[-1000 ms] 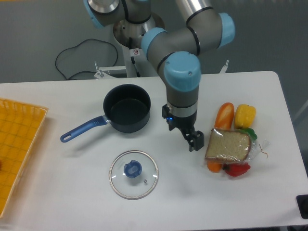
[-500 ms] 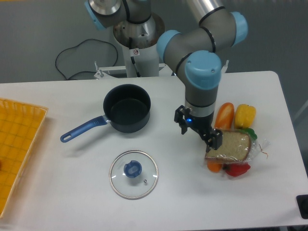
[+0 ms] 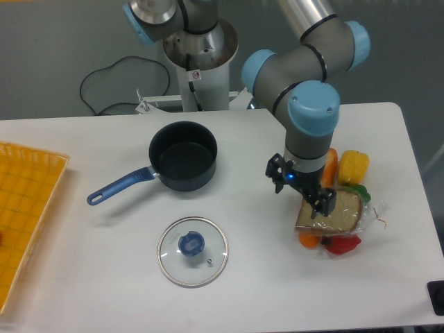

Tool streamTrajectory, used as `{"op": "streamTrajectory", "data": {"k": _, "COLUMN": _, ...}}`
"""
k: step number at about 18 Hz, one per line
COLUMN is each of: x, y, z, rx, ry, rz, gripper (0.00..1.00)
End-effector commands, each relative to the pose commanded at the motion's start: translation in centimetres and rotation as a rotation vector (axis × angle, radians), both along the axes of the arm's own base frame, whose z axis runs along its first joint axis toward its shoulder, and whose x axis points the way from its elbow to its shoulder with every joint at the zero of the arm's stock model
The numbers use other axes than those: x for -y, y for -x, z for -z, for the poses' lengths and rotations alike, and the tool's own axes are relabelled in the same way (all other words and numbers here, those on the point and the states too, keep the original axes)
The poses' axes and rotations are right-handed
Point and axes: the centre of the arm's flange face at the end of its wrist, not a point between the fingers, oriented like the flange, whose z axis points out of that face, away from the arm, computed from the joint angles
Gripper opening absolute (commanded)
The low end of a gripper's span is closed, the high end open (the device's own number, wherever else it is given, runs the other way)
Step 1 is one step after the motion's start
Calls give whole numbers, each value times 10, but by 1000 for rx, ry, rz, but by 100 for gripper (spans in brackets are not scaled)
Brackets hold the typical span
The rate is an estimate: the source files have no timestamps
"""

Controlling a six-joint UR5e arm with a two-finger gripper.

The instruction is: Pick up the toast

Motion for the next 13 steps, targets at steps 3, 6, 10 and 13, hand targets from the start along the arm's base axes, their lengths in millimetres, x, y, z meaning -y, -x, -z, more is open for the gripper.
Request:
{"op": "streamTrajectory", "data": {"k": 3, "x": 10, "y": 12, "z": 3, "rx": 6, "ry": 1, "rz": -15, "gripper": 99}}
{"op": "streamTrajectory", "data": {"k": 6, "x": 22, "y": 30, "z": 3, "rx": 27, "ry": 9, "rz": -41, "gripper": 99}}
{"op": "streamTrajectory", "data": {"k": 10, "x": 24, "y": 50, "z": -3, "rx": 57, "ry": 24, "rz": -49, "gripper": 99}}
{"op": "streamTrajectory", "data": {"k": 13, "x": 24, "y": 59, "z": -1, "rx": 59, "ry": 20, "rz": -47, "gripper": 99}}
